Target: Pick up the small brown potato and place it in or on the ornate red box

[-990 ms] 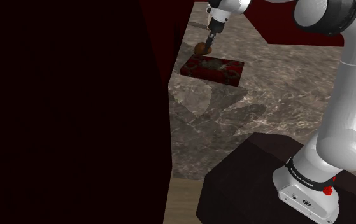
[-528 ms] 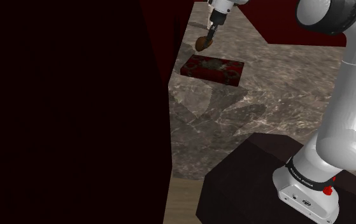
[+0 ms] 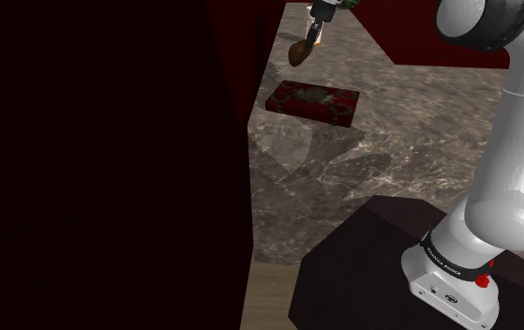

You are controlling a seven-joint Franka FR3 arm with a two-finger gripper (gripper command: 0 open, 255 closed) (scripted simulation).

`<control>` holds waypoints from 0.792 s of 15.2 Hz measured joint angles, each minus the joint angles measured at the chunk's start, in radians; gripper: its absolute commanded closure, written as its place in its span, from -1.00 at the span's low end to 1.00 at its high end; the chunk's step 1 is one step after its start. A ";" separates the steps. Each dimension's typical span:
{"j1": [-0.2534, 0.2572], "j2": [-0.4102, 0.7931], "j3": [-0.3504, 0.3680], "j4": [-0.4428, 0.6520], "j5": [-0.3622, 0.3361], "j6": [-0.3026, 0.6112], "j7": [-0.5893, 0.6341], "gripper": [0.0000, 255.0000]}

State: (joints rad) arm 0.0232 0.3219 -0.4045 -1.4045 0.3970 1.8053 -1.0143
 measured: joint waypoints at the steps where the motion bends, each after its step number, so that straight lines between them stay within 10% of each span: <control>1: -0.002 0.002 0.000 0.016 0.000 -0.013 0.004 1.00; 5: 0.004 -0.018 -0.002 0.024 -0.010 -0.039 0.017 1.00; 12: 0.095 -0.321 0.014 -0.353 -0.133 0.083 0.091 1.00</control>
State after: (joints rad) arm 0.1183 0.0007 -0.3904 -1.7575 0.2641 1.8878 -0.9232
